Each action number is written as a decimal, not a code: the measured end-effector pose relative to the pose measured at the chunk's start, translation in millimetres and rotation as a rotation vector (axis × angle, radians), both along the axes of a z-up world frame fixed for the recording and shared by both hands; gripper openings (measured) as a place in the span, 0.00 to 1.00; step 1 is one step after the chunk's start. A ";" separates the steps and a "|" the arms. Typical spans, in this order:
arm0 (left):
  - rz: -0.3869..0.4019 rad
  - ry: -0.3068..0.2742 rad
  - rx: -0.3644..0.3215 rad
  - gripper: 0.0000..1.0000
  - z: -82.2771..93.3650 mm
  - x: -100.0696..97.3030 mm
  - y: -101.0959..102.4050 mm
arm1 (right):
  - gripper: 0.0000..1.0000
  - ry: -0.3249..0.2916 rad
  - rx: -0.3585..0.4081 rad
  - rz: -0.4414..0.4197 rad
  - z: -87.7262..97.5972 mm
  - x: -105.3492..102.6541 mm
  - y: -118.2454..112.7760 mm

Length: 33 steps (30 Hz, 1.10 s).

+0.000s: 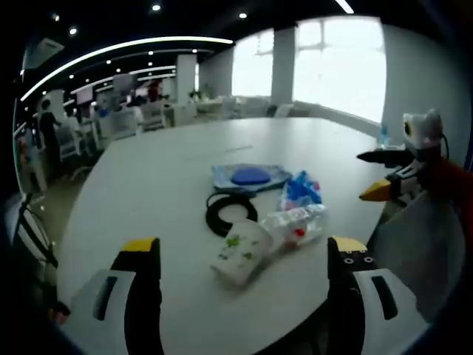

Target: Arrange the tabletop items into an orderly group along one side of the table until the central work area is clear of visible clutter.

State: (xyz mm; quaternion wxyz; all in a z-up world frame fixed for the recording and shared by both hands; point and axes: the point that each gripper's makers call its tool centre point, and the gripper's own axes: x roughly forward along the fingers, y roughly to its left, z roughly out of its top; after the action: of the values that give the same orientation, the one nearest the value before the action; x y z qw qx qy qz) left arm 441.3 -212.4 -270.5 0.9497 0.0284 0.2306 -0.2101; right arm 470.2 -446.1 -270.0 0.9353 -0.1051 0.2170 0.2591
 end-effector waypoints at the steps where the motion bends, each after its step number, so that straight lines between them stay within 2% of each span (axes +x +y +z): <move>1: 0.000 0.000 0.001 0.90 0.0 0.0 0.1 | 1.00 0.000 0.001 0.000 0.0 0.1 -0.1; 33: -0.008 0.003 0.005 0.88 -1.1 -1.2 -1.8 | 1.00 0.002 -0.003 -0.007 -0.8 -0.2 -2.0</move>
State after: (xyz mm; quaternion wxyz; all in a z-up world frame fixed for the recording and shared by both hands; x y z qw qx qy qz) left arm 440.0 -214.3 -271.6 0.9483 0.0313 0.2326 -0.2136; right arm 470.0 -448.1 -270.8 0.9357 -0.1057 0.2190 0.2557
